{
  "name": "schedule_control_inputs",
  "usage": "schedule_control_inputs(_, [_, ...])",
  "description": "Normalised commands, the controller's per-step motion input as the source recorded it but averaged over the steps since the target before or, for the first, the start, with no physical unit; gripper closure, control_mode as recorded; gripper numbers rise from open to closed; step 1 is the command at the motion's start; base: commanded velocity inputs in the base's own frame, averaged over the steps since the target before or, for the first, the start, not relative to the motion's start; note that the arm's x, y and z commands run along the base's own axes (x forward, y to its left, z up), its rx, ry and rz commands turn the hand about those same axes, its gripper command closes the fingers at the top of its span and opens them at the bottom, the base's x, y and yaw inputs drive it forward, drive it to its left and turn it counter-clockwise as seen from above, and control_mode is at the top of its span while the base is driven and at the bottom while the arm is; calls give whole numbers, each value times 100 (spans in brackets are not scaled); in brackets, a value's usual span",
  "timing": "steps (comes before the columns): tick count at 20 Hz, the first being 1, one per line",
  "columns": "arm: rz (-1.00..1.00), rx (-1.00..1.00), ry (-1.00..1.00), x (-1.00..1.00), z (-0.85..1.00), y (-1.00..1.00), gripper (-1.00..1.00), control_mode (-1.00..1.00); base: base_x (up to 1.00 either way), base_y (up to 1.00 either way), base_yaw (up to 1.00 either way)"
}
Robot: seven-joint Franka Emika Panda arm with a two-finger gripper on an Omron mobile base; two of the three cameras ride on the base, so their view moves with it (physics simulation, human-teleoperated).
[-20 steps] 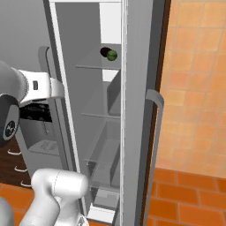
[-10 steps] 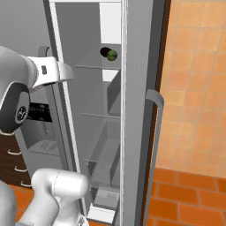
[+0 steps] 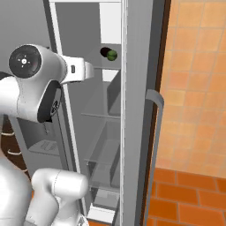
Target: Place one avocado and one steak in each tupperware on the nearby counter, to pack two identical lunches.
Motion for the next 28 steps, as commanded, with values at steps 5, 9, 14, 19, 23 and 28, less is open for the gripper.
schedule_control_inputs(5, [-3, 23, 17, 53, 12, -25, -100, -100, 0, 0, 0])
schedule_control_inputs(9, [0, -5, 0, 39, -9, 5, -100, -100, 0, 0, 0])
schedule_control_inputs(14, [1, -4, 0, 74, -1, -5, -100, -100, 0, 0, 0])
schedule_control_inputs(19, [5, 0, 1, 81, -2, -18, -100, -100, 0, 0, 0])
schedule_control_inputs(23, [0, 0, 4, 63, -13, 0, -100, -100, 0, 0, 0])
schedule_control_inputs(28, [0, 0, 4, 50, -19, 0, -100, -100, 0, 0, 0])
